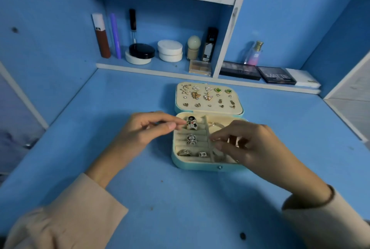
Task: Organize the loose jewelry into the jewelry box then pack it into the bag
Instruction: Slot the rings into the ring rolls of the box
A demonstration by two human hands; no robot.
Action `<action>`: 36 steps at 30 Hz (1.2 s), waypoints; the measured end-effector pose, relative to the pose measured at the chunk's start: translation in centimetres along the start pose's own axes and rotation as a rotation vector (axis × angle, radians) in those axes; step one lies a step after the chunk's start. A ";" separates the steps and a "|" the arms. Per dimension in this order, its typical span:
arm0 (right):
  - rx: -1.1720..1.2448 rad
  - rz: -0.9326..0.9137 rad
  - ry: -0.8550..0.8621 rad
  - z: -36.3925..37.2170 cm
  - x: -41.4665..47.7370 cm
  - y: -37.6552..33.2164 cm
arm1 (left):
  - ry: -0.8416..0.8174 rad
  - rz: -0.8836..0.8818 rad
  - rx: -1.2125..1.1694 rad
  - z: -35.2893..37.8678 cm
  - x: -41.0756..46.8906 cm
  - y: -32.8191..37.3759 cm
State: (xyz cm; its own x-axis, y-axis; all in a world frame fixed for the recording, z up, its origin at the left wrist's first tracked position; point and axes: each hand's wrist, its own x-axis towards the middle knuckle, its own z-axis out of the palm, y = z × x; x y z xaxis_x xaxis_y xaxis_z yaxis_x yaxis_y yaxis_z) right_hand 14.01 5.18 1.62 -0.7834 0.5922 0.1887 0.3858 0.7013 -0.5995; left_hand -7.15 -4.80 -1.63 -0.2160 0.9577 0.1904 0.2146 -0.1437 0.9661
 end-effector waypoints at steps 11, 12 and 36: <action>0.250 0.504 0.202 -2.6 7.6 8.3 | 0.373 -0.339 0.056 0.8 8.3 -1.7; 0.292 0.547 0.174 -2.6 8.2 8.5 | 0.371 -0.374 0.078 0.8 9.1 -1.8; 0.562 0.393 0.304 -7.2 12.8 7.9 | 0.323 -0.280 0.063 0.6 15.1 2.1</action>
State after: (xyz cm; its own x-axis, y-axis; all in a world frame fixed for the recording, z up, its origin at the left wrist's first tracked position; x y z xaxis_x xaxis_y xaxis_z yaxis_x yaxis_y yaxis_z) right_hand 10.55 21.17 4.86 -0.4388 0.8979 0.0358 0.2388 0.1549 -0.9586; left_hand -9.35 9.50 3.15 -0.5589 0.8289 -0.0233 0.1611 0.1360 0.9775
